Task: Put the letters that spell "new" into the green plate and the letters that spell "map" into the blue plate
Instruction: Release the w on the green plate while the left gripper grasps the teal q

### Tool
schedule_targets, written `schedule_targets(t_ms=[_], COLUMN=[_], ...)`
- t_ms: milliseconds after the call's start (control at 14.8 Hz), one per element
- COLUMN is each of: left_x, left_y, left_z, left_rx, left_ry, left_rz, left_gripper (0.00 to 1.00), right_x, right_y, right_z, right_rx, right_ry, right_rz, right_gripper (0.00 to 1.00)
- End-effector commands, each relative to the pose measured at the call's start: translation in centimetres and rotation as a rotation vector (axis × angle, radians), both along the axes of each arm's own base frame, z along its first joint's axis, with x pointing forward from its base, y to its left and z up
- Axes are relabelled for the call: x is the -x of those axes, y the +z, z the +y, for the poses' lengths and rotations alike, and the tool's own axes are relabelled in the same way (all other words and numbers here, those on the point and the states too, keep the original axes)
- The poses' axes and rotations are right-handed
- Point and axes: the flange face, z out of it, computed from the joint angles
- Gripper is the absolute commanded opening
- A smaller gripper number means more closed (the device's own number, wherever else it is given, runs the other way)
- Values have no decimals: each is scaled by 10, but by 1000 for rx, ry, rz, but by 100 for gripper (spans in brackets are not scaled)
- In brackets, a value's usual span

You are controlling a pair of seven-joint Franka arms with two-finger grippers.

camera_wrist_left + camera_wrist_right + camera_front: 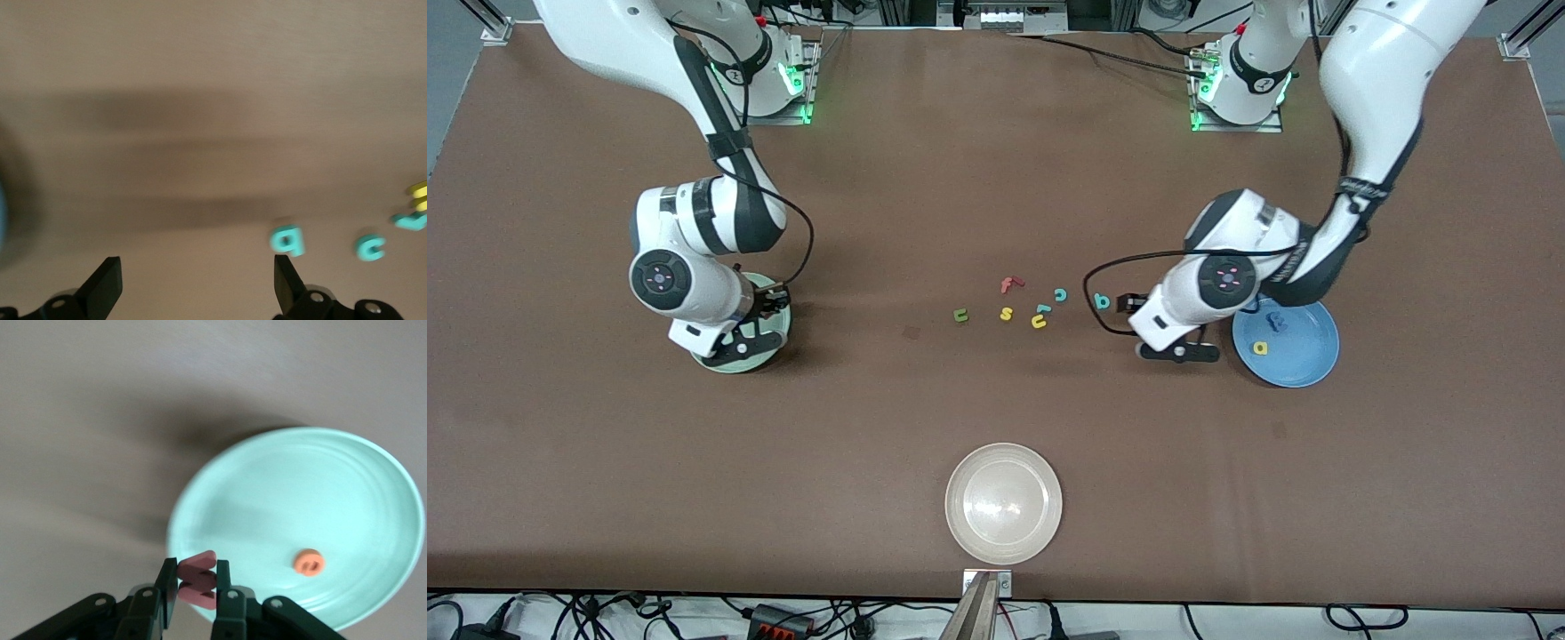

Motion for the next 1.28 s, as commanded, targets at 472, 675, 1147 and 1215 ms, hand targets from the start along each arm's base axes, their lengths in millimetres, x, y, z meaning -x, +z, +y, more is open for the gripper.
schedule_targets(t_ms=[472,675,1147,1215], left_x=[34,38,36,32], left_y=[-54,-61,-68,-69], left_z=[-49,-47,-45,-40], left_rx=[37,30,38,32], left_ry=[104,103,114,120], left_rz=[-10,5,4,0], left_gripper=[98,74,43,41], right_x=[16,14,-12,-15], right_y=[-50,-51,41,48], right_z=[-37,-32,3,19], right_rx=[-8,-10,-42,-46], right_ry=[-4,6,-23,-11], right_rz=[-29,-44,-66,-75], right_gripper=[19,90,100,100])
